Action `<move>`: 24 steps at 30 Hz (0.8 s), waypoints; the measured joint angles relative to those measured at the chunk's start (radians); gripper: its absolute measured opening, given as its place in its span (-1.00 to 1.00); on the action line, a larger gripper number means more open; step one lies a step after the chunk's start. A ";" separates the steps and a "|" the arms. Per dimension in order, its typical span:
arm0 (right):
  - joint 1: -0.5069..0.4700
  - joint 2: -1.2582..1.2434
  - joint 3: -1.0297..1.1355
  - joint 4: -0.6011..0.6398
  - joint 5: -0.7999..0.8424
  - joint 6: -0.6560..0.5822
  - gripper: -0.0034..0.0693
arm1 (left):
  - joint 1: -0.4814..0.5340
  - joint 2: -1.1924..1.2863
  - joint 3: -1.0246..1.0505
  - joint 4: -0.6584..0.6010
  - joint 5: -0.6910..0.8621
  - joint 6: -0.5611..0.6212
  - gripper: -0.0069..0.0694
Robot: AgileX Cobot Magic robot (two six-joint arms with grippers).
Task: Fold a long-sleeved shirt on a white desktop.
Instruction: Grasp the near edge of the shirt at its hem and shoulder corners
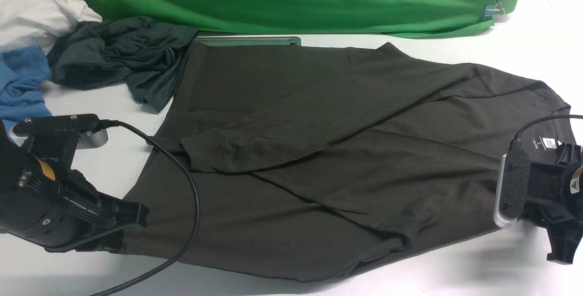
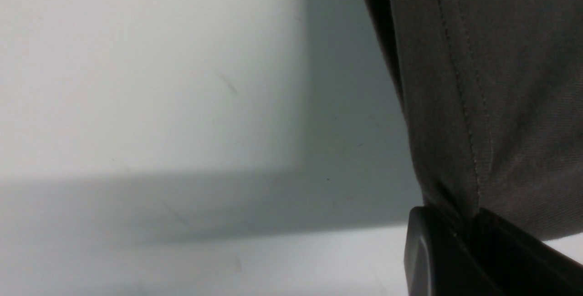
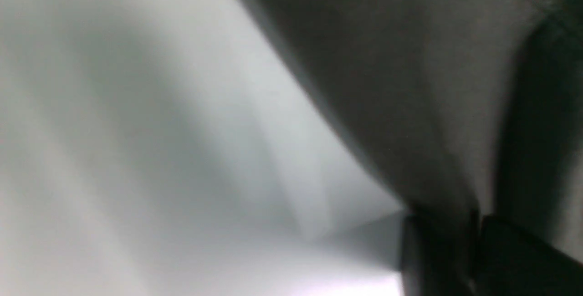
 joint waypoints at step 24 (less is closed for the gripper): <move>-0.009 -0.124 0.010 0.038 0.254 -0.012 -0.86 | 0.000 0.000 0.000 0.037 -0.012 -0.014 -0.70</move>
